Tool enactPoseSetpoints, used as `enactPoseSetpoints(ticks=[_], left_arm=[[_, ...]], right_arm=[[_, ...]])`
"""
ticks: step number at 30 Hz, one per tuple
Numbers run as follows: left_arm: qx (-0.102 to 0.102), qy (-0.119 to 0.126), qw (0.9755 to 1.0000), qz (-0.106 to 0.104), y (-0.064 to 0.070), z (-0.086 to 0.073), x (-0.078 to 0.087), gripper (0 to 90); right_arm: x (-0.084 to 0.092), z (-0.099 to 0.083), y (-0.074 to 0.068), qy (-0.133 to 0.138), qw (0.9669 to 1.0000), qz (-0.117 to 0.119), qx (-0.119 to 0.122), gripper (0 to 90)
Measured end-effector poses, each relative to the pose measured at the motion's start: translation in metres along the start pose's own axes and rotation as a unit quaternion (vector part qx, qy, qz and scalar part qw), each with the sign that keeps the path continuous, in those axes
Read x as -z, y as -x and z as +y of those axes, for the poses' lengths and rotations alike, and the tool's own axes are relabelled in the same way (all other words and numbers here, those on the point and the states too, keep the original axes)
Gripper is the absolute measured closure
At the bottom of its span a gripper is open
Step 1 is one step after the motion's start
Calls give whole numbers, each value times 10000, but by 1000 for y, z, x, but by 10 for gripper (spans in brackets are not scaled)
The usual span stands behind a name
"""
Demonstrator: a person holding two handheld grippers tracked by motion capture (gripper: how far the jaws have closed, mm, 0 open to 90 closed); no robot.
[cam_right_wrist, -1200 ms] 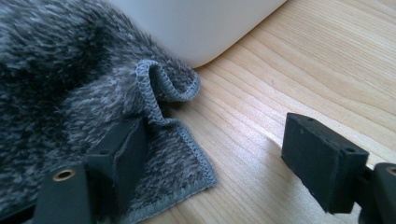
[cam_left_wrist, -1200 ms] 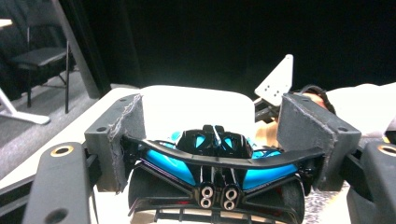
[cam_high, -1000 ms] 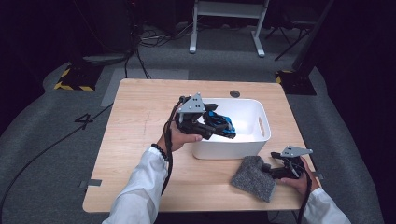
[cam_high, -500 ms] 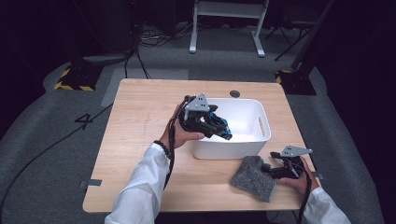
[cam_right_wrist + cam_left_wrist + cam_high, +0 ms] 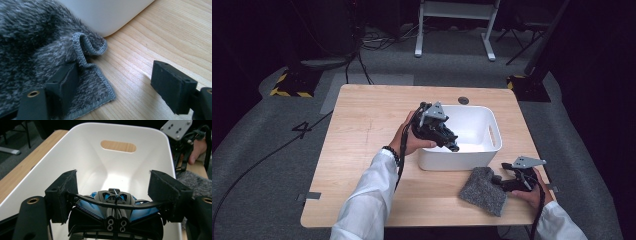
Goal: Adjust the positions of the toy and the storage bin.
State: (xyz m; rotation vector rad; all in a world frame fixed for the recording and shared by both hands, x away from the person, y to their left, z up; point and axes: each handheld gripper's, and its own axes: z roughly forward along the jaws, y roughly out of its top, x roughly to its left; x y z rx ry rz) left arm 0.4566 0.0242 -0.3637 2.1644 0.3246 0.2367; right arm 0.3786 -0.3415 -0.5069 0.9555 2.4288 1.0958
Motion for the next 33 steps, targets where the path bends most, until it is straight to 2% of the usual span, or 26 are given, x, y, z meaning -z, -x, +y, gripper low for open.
enactPoseSetpoints(ticks=[4, 9, 14, 18, 24, 30, 33], left_arm=[[-16, -146, 9999, -60, -3, 1, -3, 247], [-71, -366, 9993, -30, -3, 4, -7, 247], [-206, -640, 9977, -6, -2, 8, -6, 247], [-232, -787, 9966, 0, -2, 8, -3, 247], [-125, -966, 9952, 24, -5, 1, -2, 247], [-125, -1192, 9928, 42, -9, -6, -8, 247], [-111, -1209, 9926, 43, -9, -9, -10, 247]], right_arm=[[0, 0, 0, 1, 10000, -1, 1, 223], [0, 0, 0, 1, 10000, 0, 0, 223], [0, 0, 0, 0, 10000, 0, 1, 223], [0, 0, 0, -1, 10000, 2, 2, 223], [0, 0, 0, 0, 10000, 8, 6, 221], [0, 0, 0, -2, 10000, 7, 9, 220], [-1, 0, 0, -1, 10000, 7, 11, 220]])
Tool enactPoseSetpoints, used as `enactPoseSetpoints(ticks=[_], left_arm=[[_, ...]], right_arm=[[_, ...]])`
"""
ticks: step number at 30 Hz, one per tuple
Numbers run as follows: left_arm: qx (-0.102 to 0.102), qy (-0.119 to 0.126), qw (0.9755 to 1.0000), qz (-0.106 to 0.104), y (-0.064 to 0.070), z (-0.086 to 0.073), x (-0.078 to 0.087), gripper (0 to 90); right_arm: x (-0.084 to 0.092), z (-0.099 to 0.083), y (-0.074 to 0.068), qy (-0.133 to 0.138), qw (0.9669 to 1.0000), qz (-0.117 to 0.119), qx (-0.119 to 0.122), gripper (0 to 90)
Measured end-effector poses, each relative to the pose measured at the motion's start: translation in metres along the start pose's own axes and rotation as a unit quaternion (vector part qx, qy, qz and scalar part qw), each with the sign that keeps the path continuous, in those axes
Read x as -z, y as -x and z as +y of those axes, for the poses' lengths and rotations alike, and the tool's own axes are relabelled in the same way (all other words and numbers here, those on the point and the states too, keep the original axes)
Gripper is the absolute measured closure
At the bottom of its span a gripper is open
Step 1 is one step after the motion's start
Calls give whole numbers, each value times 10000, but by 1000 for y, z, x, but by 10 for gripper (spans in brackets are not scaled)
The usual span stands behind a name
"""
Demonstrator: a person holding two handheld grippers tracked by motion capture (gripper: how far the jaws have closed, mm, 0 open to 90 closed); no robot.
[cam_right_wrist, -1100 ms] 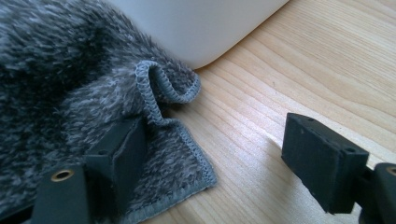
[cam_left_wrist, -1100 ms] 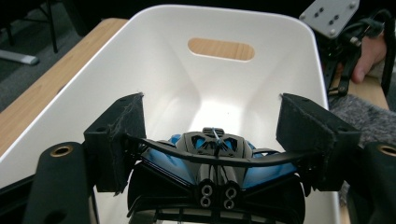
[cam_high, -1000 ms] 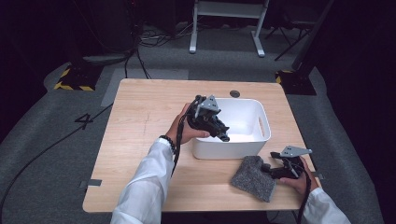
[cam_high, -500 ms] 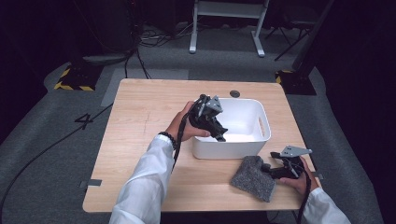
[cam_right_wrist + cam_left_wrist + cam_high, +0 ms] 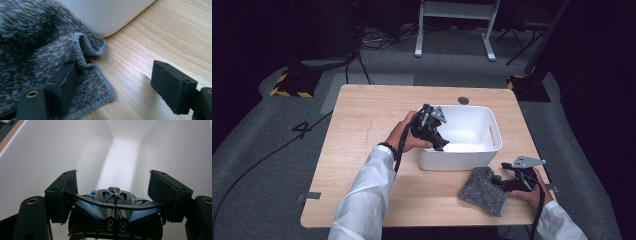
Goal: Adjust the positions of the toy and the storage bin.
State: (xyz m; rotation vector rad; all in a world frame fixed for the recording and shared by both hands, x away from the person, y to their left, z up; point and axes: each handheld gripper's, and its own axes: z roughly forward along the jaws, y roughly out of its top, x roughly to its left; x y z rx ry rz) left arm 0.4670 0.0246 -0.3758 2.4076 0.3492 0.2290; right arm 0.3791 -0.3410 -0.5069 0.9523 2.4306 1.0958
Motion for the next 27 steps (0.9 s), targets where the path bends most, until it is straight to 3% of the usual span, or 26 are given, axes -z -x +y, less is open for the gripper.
enactPoseSetpoints(ticks=[6, 12, 27], left_arm=[[26, -23, 10000, -14, 0, 0, -1, 246], [-143, -314, 9994, 10, 1, 4, -9, 246], [-70, -518, 9986, -119, 0, 10, -11, 243]], right_arm=[[0, 0, 0, 0, 10000, 1, -1, 219], [0, 0, 0, 0, 10000, -1, -1, 219], [0, 0, 0, -1, 10000, 6, 3, 220]])
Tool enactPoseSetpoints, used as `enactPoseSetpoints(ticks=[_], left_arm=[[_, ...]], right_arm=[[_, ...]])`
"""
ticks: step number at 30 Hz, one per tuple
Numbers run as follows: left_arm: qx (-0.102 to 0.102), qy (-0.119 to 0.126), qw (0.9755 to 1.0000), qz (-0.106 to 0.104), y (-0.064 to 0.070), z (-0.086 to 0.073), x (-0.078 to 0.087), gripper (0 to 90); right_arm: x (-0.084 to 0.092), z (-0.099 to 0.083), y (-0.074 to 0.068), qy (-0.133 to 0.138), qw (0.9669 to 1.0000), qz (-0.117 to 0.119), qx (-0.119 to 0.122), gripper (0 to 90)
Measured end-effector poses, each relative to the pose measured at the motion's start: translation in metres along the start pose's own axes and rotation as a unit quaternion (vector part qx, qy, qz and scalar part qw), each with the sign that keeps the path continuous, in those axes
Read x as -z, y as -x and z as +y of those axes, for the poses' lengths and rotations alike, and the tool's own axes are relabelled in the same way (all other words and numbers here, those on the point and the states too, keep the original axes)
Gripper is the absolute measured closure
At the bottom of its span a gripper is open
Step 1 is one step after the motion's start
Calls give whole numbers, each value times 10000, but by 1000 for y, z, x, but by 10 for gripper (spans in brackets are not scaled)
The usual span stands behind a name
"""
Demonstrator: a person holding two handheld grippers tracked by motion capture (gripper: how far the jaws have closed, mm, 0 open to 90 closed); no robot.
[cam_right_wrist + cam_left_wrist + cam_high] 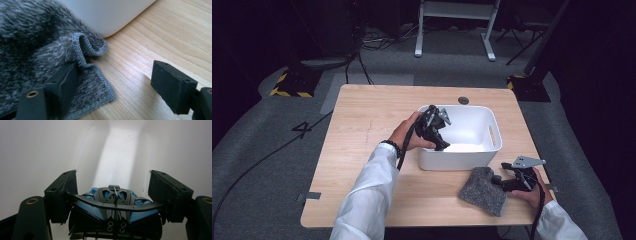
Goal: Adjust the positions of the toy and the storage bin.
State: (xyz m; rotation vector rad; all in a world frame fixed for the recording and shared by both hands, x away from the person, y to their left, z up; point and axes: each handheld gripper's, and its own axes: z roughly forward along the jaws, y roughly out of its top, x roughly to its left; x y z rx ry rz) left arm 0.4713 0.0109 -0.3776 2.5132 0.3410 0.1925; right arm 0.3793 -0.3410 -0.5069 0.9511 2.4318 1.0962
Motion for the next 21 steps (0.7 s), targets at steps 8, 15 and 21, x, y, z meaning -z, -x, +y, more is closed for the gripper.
enactPoseSetpoints(ticks=[8, 15, 21], left_arm=[[70, 168, 9997, 160, -2, -5, 13, 211], [76, 61, 9999, 117, -2, -9, 11, 212], [125, 94, 9998, 158, -2, -10, 11, 212]], right_arm=[[0, 0, 0, 1, 10000, -3, -2, 220], [0, 0, 0, -4, 10000, -7, -12, 218], [0, 0, 0, -6, 10000, 13, -4, 216]])
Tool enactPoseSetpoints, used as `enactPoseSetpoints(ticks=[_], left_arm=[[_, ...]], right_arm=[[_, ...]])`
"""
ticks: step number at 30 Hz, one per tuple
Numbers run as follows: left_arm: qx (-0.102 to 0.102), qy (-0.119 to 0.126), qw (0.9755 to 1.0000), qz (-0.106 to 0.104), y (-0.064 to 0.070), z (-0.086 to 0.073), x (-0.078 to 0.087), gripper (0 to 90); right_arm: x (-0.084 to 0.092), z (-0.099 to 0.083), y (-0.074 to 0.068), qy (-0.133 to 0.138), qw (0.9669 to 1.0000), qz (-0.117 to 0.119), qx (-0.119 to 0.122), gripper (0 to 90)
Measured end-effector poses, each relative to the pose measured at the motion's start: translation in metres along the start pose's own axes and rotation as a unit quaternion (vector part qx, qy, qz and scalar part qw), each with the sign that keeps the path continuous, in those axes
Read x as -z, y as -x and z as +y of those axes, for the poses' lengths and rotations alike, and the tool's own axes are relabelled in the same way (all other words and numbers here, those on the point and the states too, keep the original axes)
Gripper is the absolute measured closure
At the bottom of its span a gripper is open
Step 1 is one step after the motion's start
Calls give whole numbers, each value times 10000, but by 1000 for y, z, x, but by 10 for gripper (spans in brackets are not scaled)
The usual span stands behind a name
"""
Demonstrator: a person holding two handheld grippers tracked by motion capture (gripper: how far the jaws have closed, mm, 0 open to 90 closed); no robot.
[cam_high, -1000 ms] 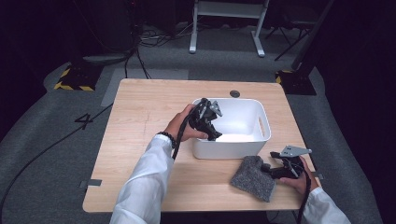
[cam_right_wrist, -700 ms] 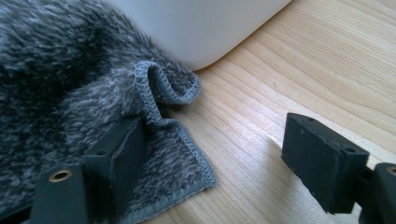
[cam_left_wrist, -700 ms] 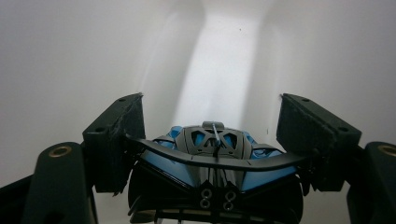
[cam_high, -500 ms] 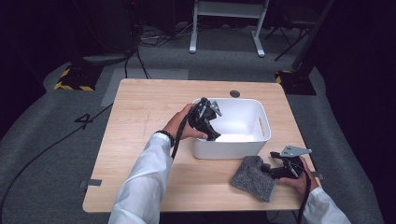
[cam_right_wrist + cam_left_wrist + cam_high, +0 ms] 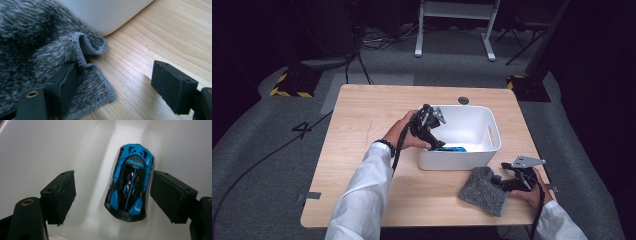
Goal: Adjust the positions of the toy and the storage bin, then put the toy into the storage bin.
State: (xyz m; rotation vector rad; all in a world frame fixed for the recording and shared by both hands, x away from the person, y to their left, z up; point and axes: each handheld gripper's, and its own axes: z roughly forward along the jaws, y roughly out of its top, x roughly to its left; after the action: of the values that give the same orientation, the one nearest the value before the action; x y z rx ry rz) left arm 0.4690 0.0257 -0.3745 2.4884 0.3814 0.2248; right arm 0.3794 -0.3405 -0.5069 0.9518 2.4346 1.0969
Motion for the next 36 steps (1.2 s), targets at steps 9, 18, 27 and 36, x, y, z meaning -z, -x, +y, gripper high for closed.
enactPoseSetpoints(ticks=[9, 18, 27, 36], left_arm=[[36, 170, 9997, 154, 0, -2, 6, 212], [78, 354, 9983, 465, 4, -11, 27, 201], [84, 543, 9951, 817, 9, -18, 46, 181], [127, 704, 9910, 1133, 16, -29, 63, 173]], right_arm=[[0, 0, 0, 1, 10000, -9, -7, 217], [0, 0, 0, 3, 10000, -12, -9, 216], [0, 0, 0, 1, 10000, -8, -10, 216], [0, 0, 0, 1, 10000, -13, -13, 216]])
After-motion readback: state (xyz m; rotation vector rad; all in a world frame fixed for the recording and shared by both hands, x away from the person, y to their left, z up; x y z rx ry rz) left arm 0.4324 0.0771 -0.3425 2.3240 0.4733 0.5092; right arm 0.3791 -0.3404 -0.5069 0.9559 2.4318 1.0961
